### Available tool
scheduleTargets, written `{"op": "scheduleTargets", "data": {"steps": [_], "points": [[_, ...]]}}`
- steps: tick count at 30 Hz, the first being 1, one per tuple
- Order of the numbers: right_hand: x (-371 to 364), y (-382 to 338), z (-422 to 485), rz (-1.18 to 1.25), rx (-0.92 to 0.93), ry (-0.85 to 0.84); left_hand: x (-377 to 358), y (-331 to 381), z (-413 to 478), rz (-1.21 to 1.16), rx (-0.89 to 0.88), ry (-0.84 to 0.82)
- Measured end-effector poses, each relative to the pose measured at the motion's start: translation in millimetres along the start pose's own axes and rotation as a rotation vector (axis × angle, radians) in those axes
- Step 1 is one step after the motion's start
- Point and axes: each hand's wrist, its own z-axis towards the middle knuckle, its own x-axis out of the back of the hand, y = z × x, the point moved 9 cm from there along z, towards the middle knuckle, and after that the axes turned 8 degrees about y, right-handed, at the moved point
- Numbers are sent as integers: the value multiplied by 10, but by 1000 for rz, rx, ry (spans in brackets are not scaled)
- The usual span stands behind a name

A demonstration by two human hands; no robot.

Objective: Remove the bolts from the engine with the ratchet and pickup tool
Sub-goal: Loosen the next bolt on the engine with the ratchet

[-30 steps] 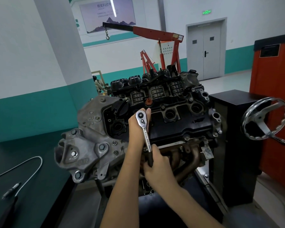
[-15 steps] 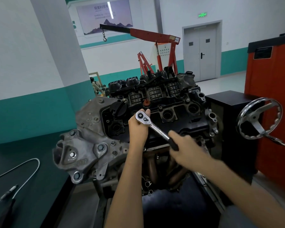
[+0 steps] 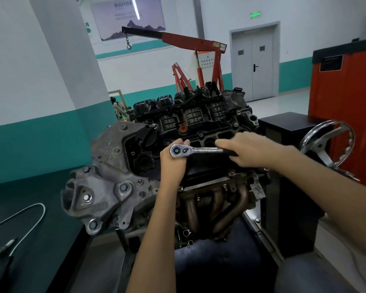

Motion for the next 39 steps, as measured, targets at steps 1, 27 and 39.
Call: {"op": "scheduleTargets", "data": {"steps": [1,27,39], "points": [[47,-13,71,-29,44,17,41,-24,-11,-32,18,46],[-179,-151,-61,497,-256,57,81,214,107,19,-130,-6],[-911,-1102,-480,1003,-580,305,6,4,-40,66,-42,66]]}}
